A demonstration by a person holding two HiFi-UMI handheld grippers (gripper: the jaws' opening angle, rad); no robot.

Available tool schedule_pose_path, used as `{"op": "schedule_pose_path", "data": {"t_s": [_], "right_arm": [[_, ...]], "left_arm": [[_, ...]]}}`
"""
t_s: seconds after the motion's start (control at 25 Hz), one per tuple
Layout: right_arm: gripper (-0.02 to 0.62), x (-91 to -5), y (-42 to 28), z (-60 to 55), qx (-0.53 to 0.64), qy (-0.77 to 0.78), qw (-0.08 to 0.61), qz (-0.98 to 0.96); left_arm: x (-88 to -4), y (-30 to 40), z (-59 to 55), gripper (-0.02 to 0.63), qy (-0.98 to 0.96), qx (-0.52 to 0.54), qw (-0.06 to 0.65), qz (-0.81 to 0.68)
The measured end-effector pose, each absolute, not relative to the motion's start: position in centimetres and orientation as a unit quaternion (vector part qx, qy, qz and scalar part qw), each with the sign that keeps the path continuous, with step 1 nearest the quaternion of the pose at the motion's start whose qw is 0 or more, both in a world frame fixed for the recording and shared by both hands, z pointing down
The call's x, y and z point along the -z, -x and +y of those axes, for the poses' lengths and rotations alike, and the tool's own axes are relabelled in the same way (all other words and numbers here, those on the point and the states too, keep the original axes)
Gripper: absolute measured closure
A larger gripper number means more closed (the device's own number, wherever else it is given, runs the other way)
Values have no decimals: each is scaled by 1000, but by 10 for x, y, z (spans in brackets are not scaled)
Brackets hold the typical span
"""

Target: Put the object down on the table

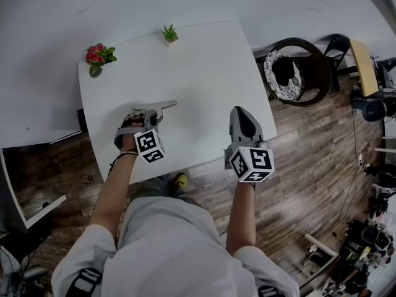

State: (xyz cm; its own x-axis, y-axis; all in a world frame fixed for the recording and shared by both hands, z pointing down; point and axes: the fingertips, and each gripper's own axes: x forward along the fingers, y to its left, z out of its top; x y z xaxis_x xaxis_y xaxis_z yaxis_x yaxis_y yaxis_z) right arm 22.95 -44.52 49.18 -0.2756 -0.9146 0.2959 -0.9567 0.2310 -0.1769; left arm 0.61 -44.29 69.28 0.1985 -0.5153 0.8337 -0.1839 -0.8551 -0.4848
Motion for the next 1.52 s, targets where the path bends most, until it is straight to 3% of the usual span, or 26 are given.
{"op": "schedule_pose_path", "data": {"t_s": [0.52, 0.72, 1.52], "right_arm": [[588, -493, -228, -438, -162, -601, 69, -779], [588, -492, -228, -435, -161, -601, 70, -780], [589, -470, -221, -392, -143, -591, 55, -792]], "left_arm": [[-692, -6, -443, 499, 786, 564, 89, 239], [-691, -9, -437, 431, 803, 540, 40, 248], [-605, 1, -407, 459, 849, 345, -96, 388]]}}
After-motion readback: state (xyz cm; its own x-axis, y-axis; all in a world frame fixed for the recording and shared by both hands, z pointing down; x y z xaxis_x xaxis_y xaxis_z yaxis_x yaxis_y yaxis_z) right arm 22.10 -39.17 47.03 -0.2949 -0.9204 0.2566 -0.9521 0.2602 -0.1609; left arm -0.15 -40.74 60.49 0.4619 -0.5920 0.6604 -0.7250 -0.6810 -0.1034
